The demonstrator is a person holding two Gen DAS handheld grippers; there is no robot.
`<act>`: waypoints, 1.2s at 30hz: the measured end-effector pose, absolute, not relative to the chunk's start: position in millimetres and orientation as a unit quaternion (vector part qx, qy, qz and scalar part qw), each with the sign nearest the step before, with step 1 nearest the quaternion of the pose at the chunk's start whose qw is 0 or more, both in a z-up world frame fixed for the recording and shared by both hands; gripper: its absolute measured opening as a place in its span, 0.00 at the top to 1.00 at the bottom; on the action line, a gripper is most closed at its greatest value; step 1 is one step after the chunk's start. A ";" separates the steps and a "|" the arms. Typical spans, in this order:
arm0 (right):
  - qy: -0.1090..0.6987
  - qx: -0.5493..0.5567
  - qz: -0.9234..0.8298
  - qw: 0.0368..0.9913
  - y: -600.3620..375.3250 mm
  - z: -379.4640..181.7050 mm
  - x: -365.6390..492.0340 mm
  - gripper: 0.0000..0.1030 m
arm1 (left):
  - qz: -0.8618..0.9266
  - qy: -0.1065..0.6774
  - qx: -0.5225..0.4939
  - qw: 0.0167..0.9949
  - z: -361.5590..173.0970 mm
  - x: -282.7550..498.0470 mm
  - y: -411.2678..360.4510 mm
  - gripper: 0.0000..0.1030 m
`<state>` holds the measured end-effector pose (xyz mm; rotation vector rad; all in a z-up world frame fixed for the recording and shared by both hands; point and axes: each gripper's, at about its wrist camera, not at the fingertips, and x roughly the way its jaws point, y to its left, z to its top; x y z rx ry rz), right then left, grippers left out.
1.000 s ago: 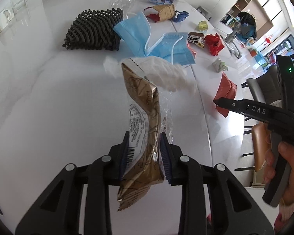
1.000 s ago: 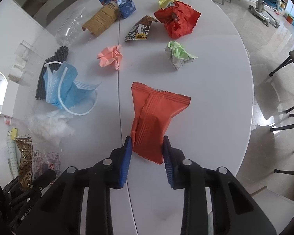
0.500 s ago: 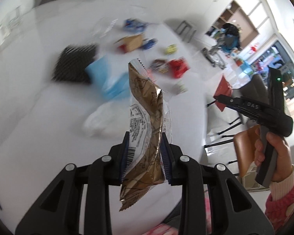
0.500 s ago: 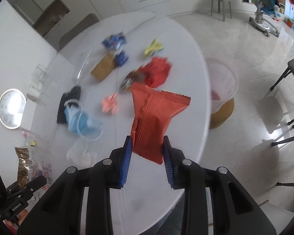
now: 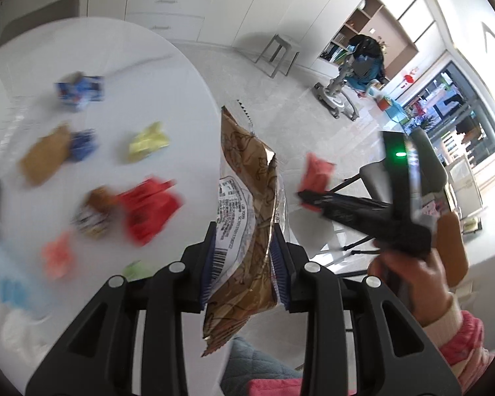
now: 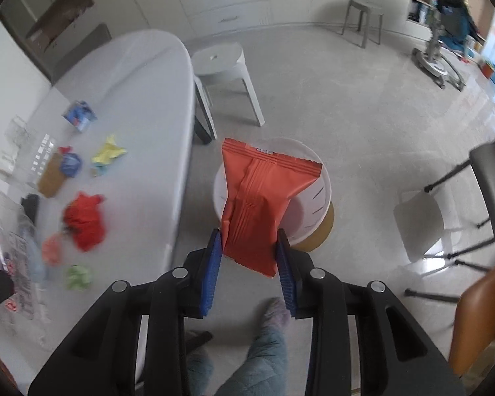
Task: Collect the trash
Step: 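Carry both items to the white wastebasket and open both tools to drop them, then move both tools back over the table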
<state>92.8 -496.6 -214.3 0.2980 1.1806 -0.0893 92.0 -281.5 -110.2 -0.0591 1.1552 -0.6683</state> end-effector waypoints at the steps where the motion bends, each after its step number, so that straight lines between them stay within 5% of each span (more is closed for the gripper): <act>1: 0.566 0.130 -0.026 0.814 -505.5 -226.0 104.9 0.61 | -0.302 0.542 -0.025 0.784 -116.5 100.1 -299.3 0.70; 3: 0.581 0.116 -0.006 0.806 -514.0 -243.6 123.3 0.56 | -0.293 0.552 -0.025 0.780 -124.6 110.8 -325.6 0.70; 7: 0.590 0.100 0.007 0.801 -540.5 -253.2 144.8 0.21 | -0.274 0.568 -0.024 0.775 -137.7 129.7 -367.3 0.69; 10: 0.575 0.104 -0.001 0.811 -564.2 -238.9 141.9 0.10 | -0.269 0.575 -0.018 0.772 -145.4 140.4 -397.5 0.63; 17: 0.552 0.114 -0.033 0.825 -620.4 -205.1 114.9 0.07 | -0.243 0.574 0.000 0.782 -153.5 163.5 -447.8 0.25; 36: 0.506 0.093 -0.009 0.858 -581.8 -147.7 101.2 0.07 | -0.206 0.531 -0.001 0.822 -96.7 147.9 -408.0 0.13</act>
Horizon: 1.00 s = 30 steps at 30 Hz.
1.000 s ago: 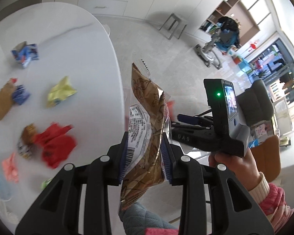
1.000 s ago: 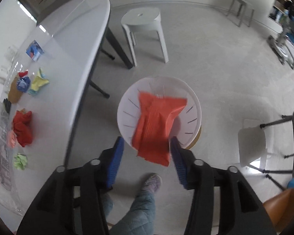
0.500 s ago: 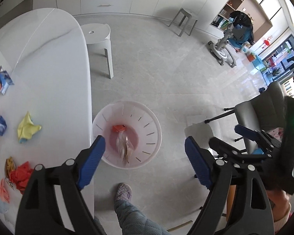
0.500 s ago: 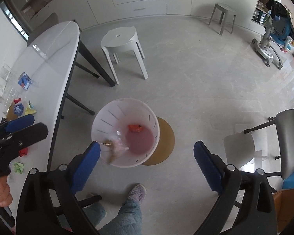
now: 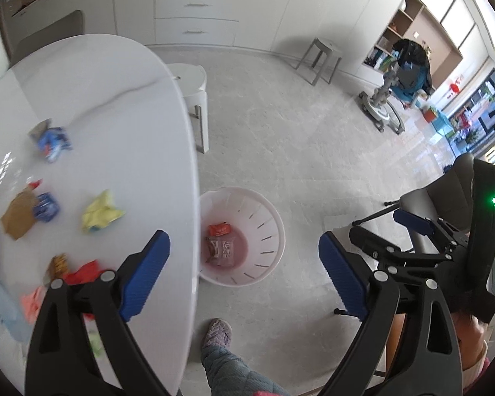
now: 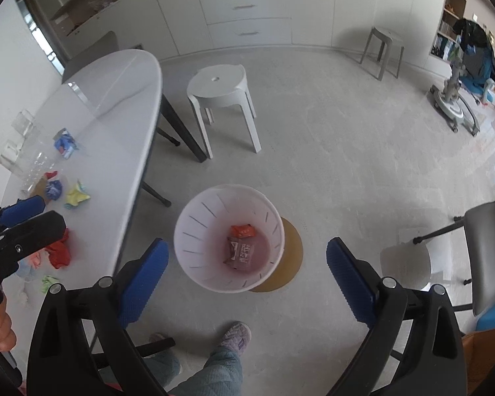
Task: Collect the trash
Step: 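Move both tools back over the table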
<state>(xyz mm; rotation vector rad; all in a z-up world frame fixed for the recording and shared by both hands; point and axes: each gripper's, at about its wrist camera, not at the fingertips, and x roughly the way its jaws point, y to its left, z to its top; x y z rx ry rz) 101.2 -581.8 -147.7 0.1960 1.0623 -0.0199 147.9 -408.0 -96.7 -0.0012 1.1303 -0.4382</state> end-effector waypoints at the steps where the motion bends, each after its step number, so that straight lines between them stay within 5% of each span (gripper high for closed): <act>1: 0.501 0.089 -0.006 0.861 -572.0 -140.6 98.9 0.03 | -0.205 0.526 -0.002 0.825 -91.2 140.8 -395.3 0.11; 15: 0.471 0.059 0.073 0.877 -378.5 -102.1 50.3 0.02 | -0.120 0.484 -0.021 0.866 -62.4 46.5 -159.2 0.08; 25: 0.494 0.055 0.093 0.863 -276.2 -112.5 18.5 0.02 | -0.108 0.514 0.006 0.851 -133.2 15.0 -31.6 0.08; 30: 0.511 0.066 0.071 0.854 -260.6 -127.6 6.1 0.02 | -0.120 0.538 0.007 0.834 -175.7 23.6 -11.2 0.17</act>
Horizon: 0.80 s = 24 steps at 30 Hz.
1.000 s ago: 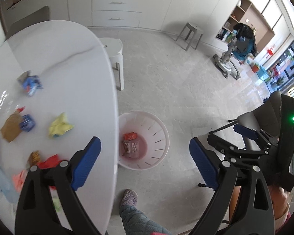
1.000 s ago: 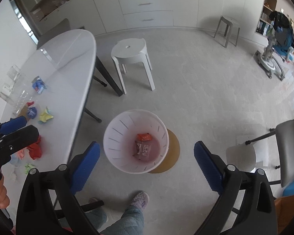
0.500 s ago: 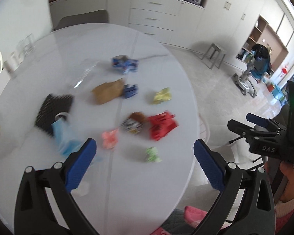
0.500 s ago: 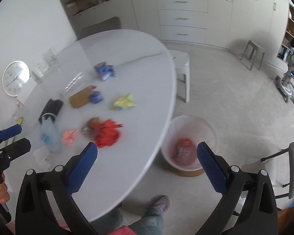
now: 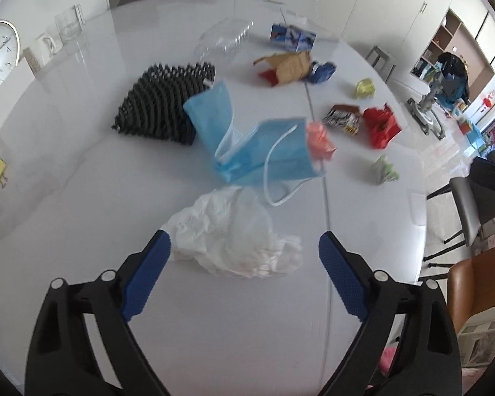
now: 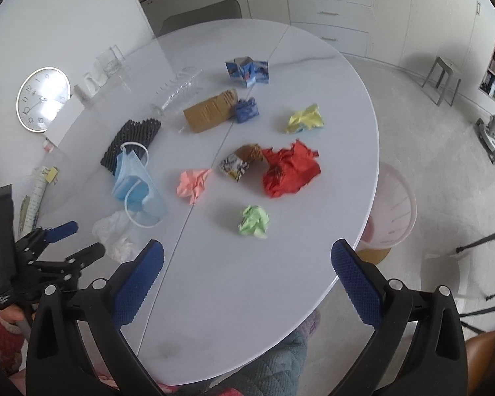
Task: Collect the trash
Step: 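Move both tools back over the table, then grasp the white tissue with the left tool while the right tool grasps green paper, drop both in wastebasket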
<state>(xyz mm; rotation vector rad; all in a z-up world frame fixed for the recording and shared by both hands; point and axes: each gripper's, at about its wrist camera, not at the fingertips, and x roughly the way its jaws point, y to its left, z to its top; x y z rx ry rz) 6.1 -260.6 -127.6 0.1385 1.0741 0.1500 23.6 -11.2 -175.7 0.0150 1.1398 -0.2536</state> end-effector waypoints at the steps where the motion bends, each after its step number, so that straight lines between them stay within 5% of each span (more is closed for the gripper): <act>1: 0.514 0.068 0.065 0.853 -259.3 -130.6 3.6 0.02 | -0.122 0.542 0.009 0.832 -183.3 26.3 -10.2 0.17; 7: 0.524 0.078 0.045 0.847 -254.8 -140.3 -6.1 0.02 | -0.130 0.558 0.026 0.819 -212.6 38.7 -14.1 0.23; 12: 0.523 0.075 0.041 0.848 -255.7 -142.6 -5.1 0.02 | -0.130 0.564 0.041 0.815 -219.6 41.2 -19.7 0.45; 16: 0.526 0.073 0.047 0.846 -255.9 -155.2 6.5 0.02 | -0.132 0.569 0.025 0.811 -216.7 39.9 -17.5 0.77; 20: 0.532 0.084 0.049 0.841 -256.1 -179.2 30.1 0.05 | -0.129 0.573 0.007 0.809 -208.0 29.4 -13.0 0.81; 24: 0.544 0.081 0.042 0.834 -254.6 -202.2 52.0 0.20 | -0.138 0.555 0.011 0.821 -182.6 10.6 -12.8 0.81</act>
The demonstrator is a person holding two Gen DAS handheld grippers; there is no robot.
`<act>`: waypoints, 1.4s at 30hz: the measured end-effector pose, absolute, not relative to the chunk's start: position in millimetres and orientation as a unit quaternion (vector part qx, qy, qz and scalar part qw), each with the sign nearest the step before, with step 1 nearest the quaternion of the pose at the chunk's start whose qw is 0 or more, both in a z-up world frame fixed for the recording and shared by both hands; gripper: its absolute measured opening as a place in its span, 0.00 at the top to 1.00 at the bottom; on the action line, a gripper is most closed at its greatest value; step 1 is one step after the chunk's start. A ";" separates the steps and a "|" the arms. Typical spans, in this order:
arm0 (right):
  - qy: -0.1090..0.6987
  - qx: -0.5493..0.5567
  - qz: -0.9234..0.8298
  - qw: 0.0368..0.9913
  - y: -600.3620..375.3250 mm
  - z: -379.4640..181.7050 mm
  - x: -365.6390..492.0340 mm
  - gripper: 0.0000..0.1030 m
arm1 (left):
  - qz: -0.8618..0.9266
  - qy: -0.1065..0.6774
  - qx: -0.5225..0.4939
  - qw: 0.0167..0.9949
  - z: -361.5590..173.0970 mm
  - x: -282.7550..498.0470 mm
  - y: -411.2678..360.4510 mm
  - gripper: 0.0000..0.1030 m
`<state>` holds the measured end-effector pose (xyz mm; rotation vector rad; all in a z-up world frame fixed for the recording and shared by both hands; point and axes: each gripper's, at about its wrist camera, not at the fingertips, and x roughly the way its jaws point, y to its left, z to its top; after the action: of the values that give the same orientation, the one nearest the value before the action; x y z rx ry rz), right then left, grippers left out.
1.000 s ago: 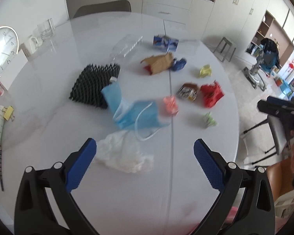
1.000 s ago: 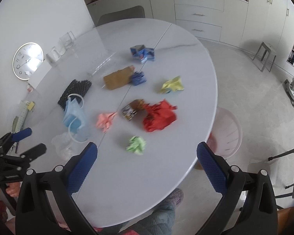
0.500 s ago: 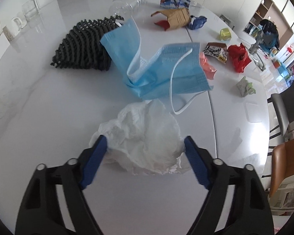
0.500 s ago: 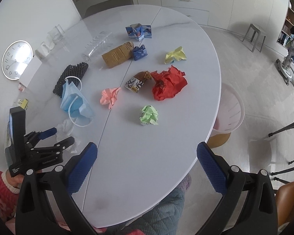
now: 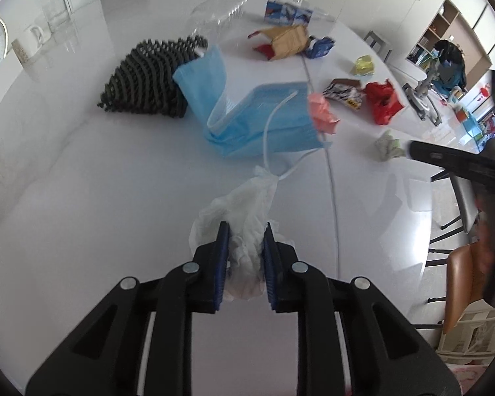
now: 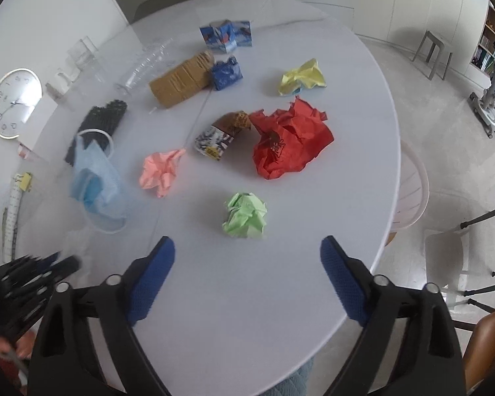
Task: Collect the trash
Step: 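Grasp the white tissue with the left tool while the right tool grasps green paper, drop both in wastebasket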
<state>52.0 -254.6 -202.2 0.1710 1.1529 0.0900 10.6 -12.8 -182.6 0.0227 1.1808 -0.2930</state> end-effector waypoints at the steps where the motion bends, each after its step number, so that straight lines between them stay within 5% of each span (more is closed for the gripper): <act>1: 0.548 0.079 0.040 0.832 -254.3 -208.2 57.4 0.24 | -0.140 0.549 0.012 0.824 -174.4 6.4 -13.8 0.81; 5: 0.560 0.064 0.043 0.825 -251.2 -223.8 66.9 0.35 | -0.150 0.533 0.010 0.833 -150.2 0.9 -21.3 0.81; 10: 0.564 0.059 0.064 0.821 -249.7 -228.7 66.4 0.68 | -0.159 0.517 0.021 0.841 -132.8 3.4 -38.5 0.81; 22: 0.533 0.103 0.059 0.838 -335.1 -180.7 41.3 0.68 | -0.212 0.506 0.035 0.836 -110.8 22.5 -117.1 0.81; 35: 0.498 0.092 -0.019 0.862 -524.5 -142.7 57.7 0.68 | -0.336 0.498 0.042 0.799 -117.3 104.3 -363.2 0.80; 37: 0.502 0.091 -0.016 0.860 -539.6 -145.4 65.5 0.68 | -0.333 0.511 0.038 0.792 -130.3 120.7 -390.2 0.74; 41: 0.506 0.099 -0.001 0.857 -563.3 -152.9 81.0 0.68 | -0.321 0.536 0.017 0.780 -146.9 146.0 -423.0 0.43; 42: 0.507 0.099 0.001 0.856 -564.6 -153.5 82.1 0.68 | -0.314 0.537 0.013 0.783 -148.0 149.4 -427.0 0.41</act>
<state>82.1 -564.6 -153.5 0.2082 1.0653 0.0027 149.4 -427.0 -148.0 0.0279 1.1599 -0.6785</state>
